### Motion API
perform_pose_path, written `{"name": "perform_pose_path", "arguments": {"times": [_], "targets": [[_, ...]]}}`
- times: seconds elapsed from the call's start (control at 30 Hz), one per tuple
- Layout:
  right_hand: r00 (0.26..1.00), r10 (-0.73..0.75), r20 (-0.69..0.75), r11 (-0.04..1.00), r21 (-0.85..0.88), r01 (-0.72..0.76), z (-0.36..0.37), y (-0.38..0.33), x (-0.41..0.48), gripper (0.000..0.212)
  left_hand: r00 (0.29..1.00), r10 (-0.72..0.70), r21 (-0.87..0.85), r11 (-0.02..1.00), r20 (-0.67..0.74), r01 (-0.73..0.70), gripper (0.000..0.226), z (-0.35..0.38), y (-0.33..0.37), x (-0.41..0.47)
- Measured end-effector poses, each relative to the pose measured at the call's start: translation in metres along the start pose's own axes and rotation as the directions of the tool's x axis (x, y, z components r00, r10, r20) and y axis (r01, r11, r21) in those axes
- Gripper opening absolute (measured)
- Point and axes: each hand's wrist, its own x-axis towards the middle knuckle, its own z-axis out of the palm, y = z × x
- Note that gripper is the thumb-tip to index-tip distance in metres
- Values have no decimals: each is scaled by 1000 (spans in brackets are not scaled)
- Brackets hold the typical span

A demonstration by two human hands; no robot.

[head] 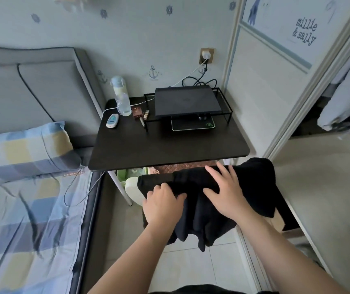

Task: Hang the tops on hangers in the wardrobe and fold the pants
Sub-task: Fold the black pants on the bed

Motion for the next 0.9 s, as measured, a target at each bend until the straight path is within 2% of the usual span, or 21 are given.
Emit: {"name": "perform_pose_path", "arguments": {"times": [0.07,0.13,0.2,0.27,0.3,0.37,0.43,0.5,0.6,0.7,0.8,0.9], "targets": [[1000,24,12,999,24,-24,-3,-6,-2,63,997,-48,-41,998,59,50,58,11,-8,-3],[998,48,28,998,30,-49,-6,-11,-4,60,988,-81,-160,982,132,102,59,19,-16,-2],[997,67,43,997,30,-68,-8,-16,-8,58,975,-31,-252,964,220,87,45,22,-20,0],[996,76,44,996,45,-78,-10,-20,-14,56,964,88,-394,919,252,19,25,18,-20,1],[996,76,42,995,61,-79,-10,-22,-17,55,960,141,-493,870,243,-3,17,15,-20,0],[997,70,39,993,87,-73,-12,-27,-25,55,961,188,-683,731,203,2,18,6,-20,-6],[997,60,49,994,89,-64,-13,-33,-34,58,977,153,-809,587,148,30,26,-9,-21,-14],[997,45,56,996,78,-49,-12,-44,-42,63,981,120,-888,451,154,84,33,-34,-15,-17],[1000,3,-11,992,123,-1,-14,-61,-53,69,970,153,-944,299,190,137,39,-82,4,-11],[987,-32,-155,978,201,63,-24,-80,-65,86,959,252,-986,132,129,98,18,-131,14,-11],[974,-79,-212,982,149,112,-25,-103,-71,109,958,283,-999,38,40,30,19,-174,13,-14],[946,-68,-316,993,68,94,-15,-128,-65,111,958,282,-999,-25,-53,-48,24,-212,3,-20]]}}
